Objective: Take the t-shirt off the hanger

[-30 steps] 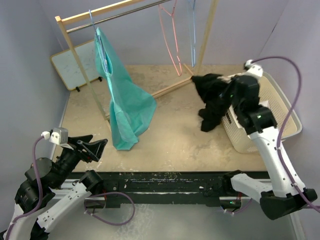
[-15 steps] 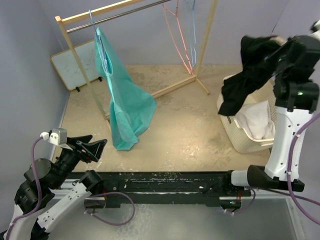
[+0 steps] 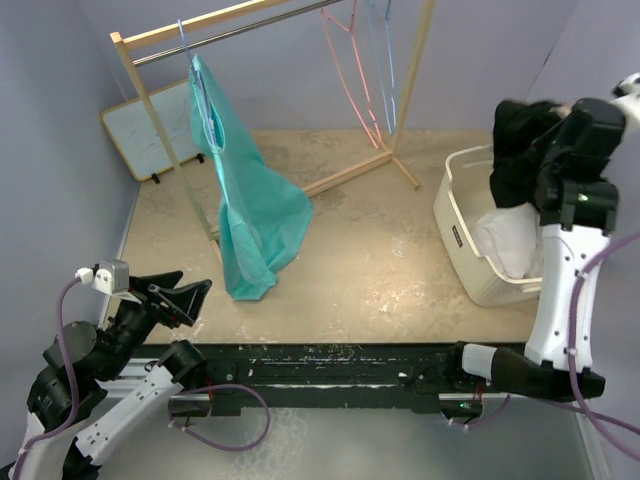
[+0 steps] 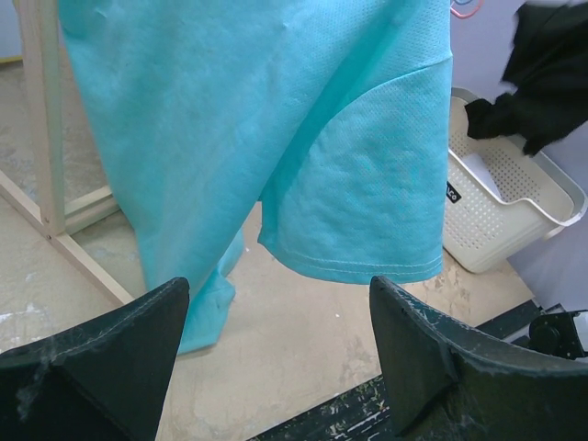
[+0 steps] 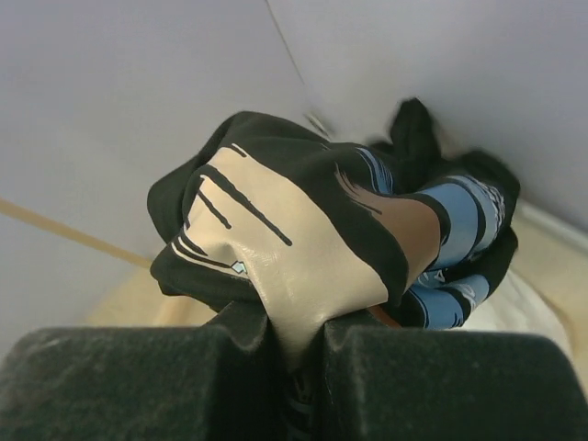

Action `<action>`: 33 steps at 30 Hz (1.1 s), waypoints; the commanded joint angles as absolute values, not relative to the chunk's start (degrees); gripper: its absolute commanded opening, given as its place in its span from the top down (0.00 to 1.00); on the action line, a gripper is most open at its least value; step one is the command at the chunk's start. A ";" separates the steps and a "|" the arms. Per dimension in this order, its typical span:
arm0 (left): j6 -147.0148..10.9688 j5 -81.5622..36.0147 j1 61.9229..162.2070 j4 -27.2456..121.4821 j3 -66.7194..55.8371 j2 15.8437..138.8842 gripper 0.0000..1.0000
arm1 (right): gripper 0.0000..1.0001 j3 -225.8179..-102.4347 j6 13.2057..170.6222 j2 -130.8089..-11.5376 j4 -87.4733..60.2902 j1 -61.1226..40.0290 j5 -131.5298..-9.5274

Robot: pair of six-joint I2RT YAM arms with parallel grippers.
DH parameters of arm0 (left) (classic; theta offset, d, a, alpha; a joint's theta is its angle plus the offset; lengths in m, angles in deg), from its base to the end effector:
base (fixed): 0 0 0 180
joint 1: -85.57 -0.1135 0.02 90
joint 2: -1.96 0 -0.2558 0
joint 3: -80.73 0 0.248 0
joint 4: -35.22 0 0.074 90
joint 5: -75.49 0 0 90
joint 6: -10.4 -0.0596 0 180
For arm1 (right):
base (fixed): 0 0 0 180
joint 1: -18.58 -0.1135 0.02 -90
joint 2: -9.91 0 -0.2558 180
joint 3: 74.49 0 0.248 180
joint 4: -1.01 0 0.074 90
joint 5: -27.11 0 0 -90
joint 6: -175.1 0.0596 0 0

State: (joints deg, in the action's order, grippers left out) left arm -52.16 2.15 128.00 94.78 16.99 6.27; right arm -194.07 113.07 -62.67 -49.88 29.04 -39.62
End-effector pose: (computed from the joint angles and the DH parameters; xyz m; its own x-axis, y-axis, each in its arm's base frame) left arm 0.0279 -0.0023 0.3460 -0.2018 -0.4136 -0.8878 0.3851 0.7999 -0.4602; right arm 0.2327 -0.0669 0.5302 0.2011 0.4010 -0.8937 0.5209 0.7289 0.4443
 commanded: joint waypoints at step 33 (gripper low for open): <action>-52.03 2.16 127.90 93.69 16.81 6.03 0.18 | 1.00 -182.64 112.35 -56.45 -31.46 -15.62 -75.92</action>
